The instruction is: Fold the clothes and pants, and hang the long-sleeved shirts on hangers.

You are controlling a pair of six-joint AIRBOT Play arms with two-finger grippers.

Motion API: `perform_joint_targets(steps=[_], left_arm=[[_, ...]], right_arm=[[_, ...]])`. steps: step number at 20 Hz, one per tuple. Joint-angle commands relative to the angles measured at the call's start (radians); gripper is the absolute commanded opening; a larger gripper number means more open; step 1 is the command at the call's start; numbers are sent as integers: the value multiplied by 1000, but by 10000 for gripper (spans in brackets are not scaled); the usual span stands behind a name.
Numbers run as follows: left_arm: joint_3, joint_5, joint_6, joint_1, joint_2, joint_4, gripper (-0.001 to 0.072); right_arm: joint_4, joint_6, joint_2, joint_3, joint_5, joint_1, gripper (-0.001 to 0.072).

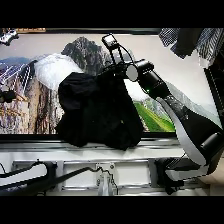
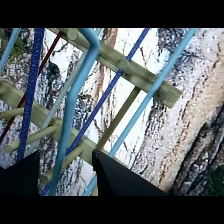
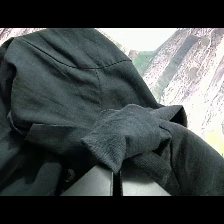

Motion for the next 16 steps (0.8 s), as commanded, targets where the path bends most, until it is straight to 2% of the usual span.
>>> perform_joint_targets(steps=[1, 8, 9, 11, 13, 16], left_arm=[[0, 20, 0, 17, -28, 7, 245], [0, 55, 1, 18, -64, 15, 220], [0, 56, 1, 18, -65, 15, 152], [0, 53, 2, 18, -63, 16, 122], [0, 46, 20, 17, -58, 14, 63], [0, 37, 36, 16, -36, 15, 58]], right_arm=[[0, -1, -1, 0, -2, 0, 37], [2, 0, -1, 0, 6, 0, 37], [1, 0, -1, 0, 6, 0, 37], [2, 0, -1, 0, 6, 0, 37], [2, 0, -1, 0, 9, 0, 37], [2, 0, -1, 0, 22, 0, 37]])
